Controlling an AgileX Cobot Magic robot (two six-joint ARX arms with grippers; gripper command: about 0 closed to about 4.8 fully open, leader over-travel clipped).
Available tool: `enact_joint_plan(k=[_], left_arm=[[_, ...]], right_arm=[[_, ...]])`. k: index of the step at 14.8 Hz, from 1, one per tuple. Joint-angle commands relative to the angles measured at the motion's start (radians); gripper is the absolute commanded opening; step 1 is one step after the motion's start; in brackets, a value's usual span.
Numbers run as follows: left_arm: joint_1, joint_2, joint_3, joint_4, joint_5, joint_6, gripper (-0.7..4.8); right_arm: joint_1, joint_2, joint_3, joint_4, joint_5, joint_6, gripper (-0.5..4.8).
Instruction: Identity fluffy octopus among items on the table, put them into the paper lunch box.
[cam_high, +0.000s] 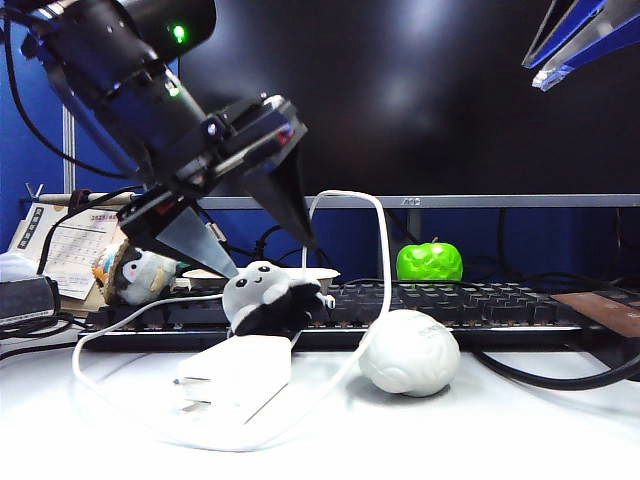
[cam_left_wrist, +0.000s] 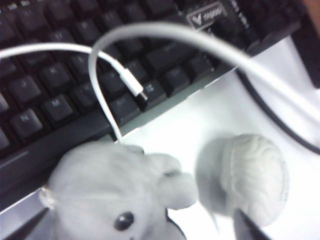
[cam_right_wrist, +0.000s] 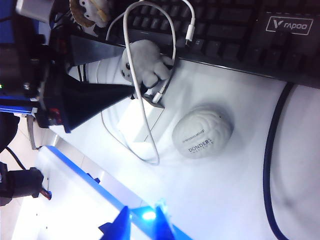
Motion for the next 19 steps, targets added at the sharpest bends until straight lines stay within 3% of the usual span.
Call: enact_joint_plan(k=[1,10,19], left_arm=[[-0.001,-0.002,0.003,0.055,-0.011,0.002,4.66],[0.0,0.071,0.003,0.146,-0.104,0.002,4.66],[0.0,0.072,0.003,0.121,-0.103,-0.005,4.65]], right_arm=[[0.001,-0.002,0.004,0.015,-0.004,-0.003,0.68],[0.001,-0.002,0.004,0.023,-0.006,-0.003,0.68],[0.001,-0.002,0.004,0.034,-0.006,-0.003,0.68]])
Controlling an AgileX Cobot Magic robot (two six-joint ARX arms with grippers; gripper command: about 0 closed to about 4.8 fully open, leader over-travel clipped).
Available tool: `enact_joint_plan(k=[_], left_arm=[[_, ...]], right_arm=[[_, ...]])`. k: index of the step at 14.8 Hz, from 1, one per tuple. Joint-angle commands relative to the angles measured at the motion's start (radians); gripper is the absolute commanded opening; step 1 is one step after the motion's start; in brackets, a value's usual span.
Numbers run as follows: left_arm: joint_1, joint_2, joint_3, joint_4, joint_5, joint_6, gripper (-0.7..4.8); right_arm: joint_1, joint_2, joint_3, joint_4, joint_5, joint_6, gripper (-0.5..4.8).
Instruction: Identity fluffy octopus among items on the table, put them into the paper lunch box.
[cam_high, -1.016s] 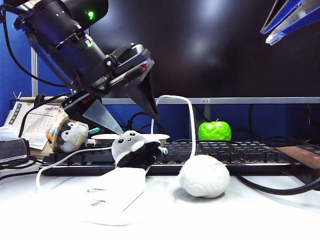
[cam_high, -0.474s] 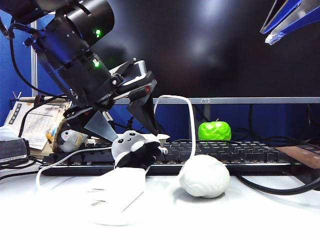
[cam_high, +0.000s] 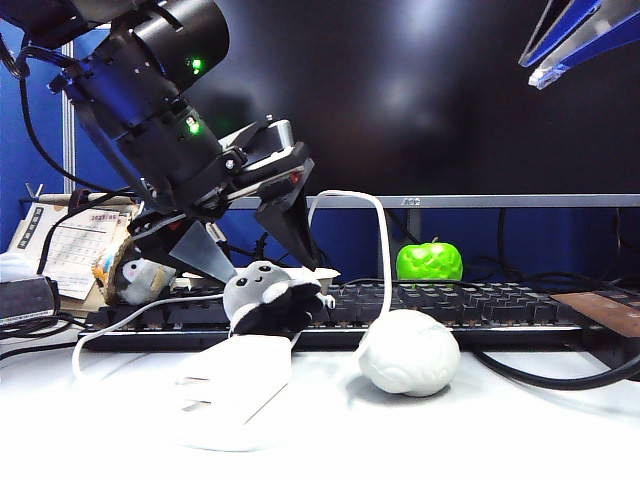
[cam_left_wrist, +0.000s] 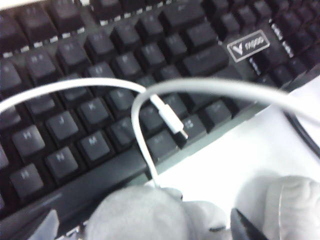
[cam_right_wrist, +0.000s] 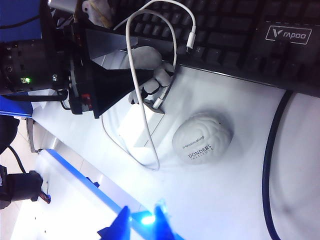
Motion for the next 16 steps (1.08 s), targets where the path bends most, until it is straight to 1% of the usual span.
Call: enact_joint_plan(k=[1,5,6,7,10,11,12,15,16], left_arm=[[-0.001,-0.002,0.003,-0.008,0.004,-0.004,4.63],[-0.001,-0.002,0.003,-0.032,0.017,-0.004,4.56],[-0.001,-0.002,0.003,-0.039,0.03,-0.004,4.47],[-0.001,-0.002,0.002,-0.047,0.057,-0.004,4.25],[-0.001,-0.002,0.003,-0.047,0.062,-0.004,4.24],[-0.001,-0.002,0.003,-0.047,0.061,-0.004,4.02],[-0.001,-0.002,0.003,-0.047,0.062,-0.004,3.37],[-0.001,-0.002,0.002,-0.047,0.062,-0.004,2.63],[-0.001,-0.002,0.003,-0.047,0.062,-0.004,2.62]], right_arm=[[0.001,-0.002,0.004,0.014,-0.005,-0.003,0.68],[0.001,-0.002,0.004,0.013,-0.005,-0.003,0.68],[0.001,-0.002,0.004,0.013,-0.005,-0.003,0.68],[0.001,-0.002,0.004,0.013,-0.005,-0.003,0.68],[0.001,-0.002,0.004,0.013,-0.005,-0.003,0.68],[0.001,-0.002,0.004,0.013,-0.005,-0.003,0.68],[0.001,-0.002,0.004,0.013,-0.005,-0.003,0.68],[0.001,-0.002,0.004,0.01,-0.005,-0.003,0.67],[0.001,-0.002,0.004,0.01,-0.005,-0.003,0.67]])
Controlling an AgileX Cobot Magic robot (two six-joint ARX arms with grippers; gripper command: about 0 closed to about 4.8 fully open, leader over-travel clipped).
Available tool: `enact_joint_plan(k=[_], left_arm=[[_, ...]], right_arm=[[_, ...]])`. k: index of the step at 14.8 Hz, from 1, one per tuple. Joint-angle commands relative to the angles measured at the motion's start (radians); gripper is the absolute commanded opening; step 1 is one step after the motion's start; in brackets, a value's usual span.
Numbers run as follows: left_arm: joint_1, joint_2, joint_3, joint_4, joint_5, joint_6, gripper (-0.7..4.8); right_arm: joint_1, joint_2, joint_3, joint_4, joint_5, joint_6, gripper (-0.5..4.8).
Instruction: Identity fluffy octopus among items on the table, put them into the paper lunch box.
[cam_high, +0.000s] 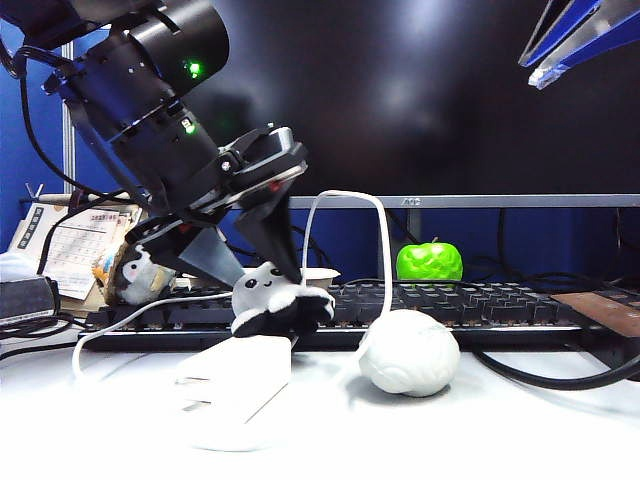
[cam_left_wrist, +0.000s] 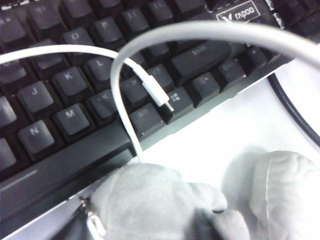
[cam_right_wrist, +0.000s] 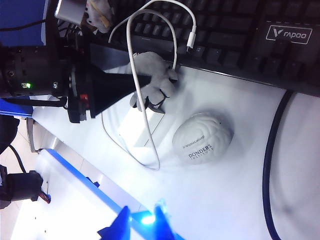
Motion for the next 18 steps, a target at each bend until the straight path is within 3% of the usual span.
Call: enact_joint_plan(k=[1,2,3,11,14,18], left_arm=[[0.0,-0.002,0.002,0.005,0.006,0.0,2.09],[0.0,-0.002,0.002,0.005,0.006,0.0,1.33],[0.0,-0.002,0.002,0.005,0.006,0.0,1.13],[0.0,-0.003,0.003,0.032,0.006,0.0,1.11],[0.0,-0.005,0.006,0.053,0.056,0.0,1.11],[0.001,-0.008,0.148,-0.035,0.07,0.017,1.11]], right_arm=[[0.001,-0.002,0.004,0.01,-0.005,-0.003,0.68],[0.001,-0.002,0.004,0.01,-0.005,-0.003,0.67],[0.001,-0.002,0.004,0.01,-0.005,-0.003,0.67],[0.001,-0.002,0.004,0.01,-0.005,-0.003,0.67],[0.001,-0.002,0.004,0.01,-0.005,-0.003,0.67],[0.001,-0.002,0.004,0.01,-0.005,-0.003,0.67]])
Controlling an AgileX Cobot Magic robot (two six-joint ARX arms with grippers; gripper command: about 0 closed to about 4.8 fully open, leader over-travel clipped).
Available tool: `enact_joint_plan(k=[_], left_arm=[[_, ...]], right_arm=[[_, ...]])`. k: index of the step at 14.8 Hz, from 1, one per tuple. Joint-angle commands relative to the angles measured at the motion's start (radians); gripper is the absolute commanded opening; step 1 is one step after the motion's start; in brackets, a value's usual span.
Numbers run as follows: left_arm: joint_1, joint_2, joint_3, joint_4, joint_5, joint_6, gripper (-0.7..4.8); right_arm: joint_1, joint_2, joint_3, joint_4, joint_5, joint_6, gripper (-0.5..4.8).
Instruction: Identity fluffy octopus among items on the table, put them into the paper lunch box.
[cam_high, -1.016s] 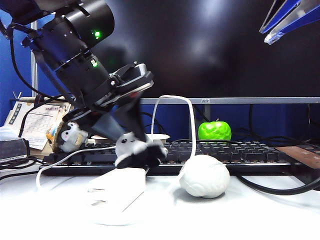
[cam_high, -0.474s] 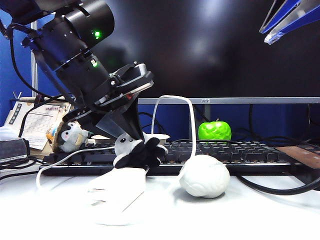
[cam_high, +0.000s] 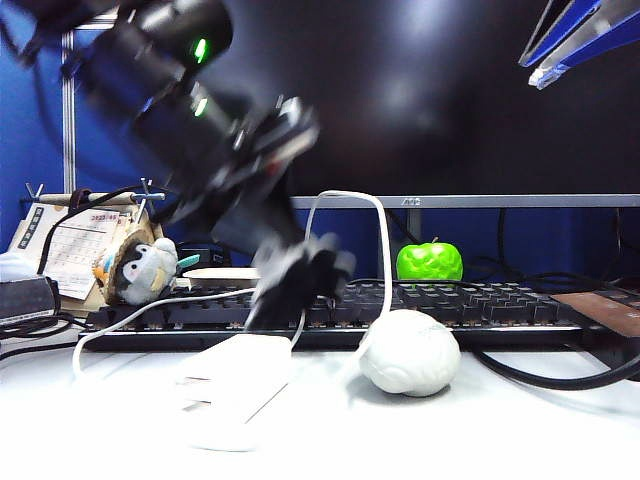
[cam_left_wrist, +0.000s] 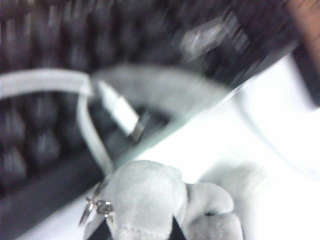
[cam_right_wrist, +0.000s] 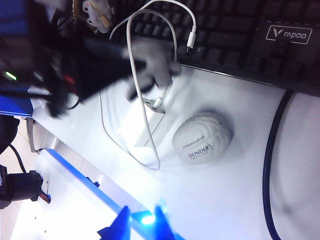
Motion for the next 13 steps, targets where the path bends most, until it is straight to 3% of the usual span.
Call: enact_joint_plan(k=[1,4,6,10,13], left_arm=[[0.001,-0.01,0.138,-0.045,-0.028,0.048,1.11],[0.001,-0.009,0.241,-0.056,-0.226,0.151,1.11],[0.023,-0.009,0.27,-0.113,-0.248,0.177,1.11],[0.069,-0.008,0.267,-0.409,-0.307,0.182,1.09],[0.089,-0.008,0.267,-0.38,-0.402,0.207,1.07]], right_arm=[[0.001,-0.002,0.004,0.01,-0.005,-0.003,0.67],[0.001,-0.002,0.004,0.01,-0.005,-0.004,0.67],[0.001,-0.002,0.004,0.01,-0.005,-0.004,0.68],[0.001,-0.002,0.004,0.033,-0.005,-0.003,0.67],[0.001,-0.003,0.004,0.039,-0.005,-0.003,0.67]])
